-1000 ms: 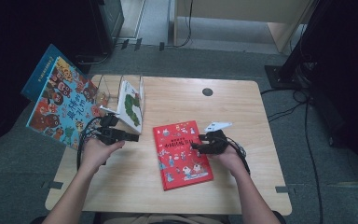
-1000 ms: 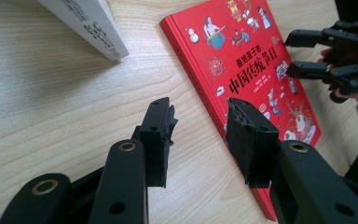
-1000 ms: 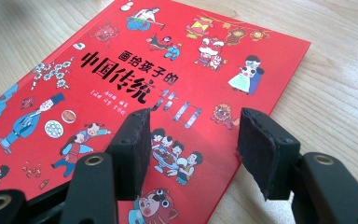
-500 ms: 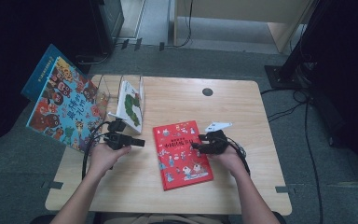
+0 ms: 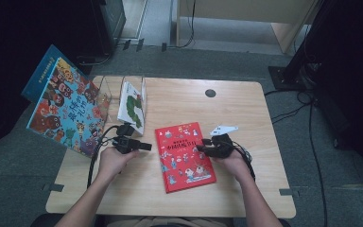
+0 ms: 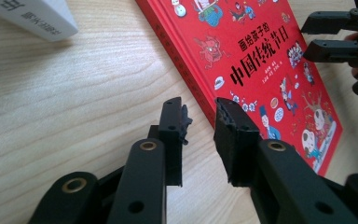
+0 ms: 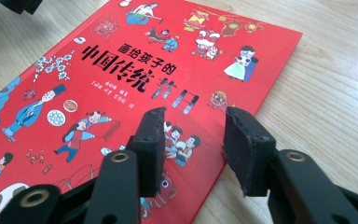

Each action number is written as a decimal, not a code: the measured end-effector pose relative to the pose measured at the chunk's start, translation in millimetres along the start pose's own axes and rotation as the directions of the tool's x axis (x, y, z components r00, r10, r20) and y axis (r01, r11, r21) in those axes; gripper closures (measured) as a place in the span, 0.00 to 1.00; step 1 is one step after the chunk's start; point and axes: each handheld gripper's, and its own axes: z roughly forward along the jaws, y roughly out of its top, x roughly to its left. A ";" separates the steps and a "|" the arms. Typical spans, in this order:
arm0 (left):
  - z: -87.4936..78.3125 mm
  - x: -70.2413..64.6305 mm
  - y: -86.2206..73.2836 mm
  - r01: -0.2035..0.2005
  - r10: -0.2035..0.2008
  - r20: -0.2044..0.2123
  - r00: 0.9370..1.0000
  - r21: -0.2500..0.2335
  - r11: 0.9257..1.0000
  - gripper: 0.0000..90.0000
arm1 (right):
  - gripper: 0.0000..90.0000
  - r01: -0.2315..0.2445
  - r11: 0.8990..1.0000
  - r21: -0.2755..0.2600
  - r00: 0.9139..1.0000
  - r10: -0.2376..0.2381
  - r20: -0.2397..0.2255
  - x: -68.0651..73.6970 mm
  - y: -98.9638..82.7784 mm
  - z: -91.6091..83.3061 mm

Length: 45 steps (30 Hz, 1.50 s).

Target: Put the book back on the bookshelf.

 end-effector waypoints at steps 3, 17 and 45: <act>4.6 -3.3 0.6 -0.020 0.020 -0.009 1.000 0.008 1.000 0.83 | 0.68 0.010 1.000 -0.007 1.000 -0.010 0.003 -0.5 -3.0 -2.2; 20.3 -15.8 2.5 -0.092 0.093 -0.053 0.994 0.027 0.995 0.94 | 0.92 0.006 1.000 0.005 0.999 -0.007 0.037 0.5 -18.1 -17.9; 36.6 -13.2 4.1 -0.068 0.068 -0.050 0.996 0.008 0.998 0.97 | 0.96 0.000 0.999 0.047 0.999 -0.002 0.052 2.6 -33.5 -25.8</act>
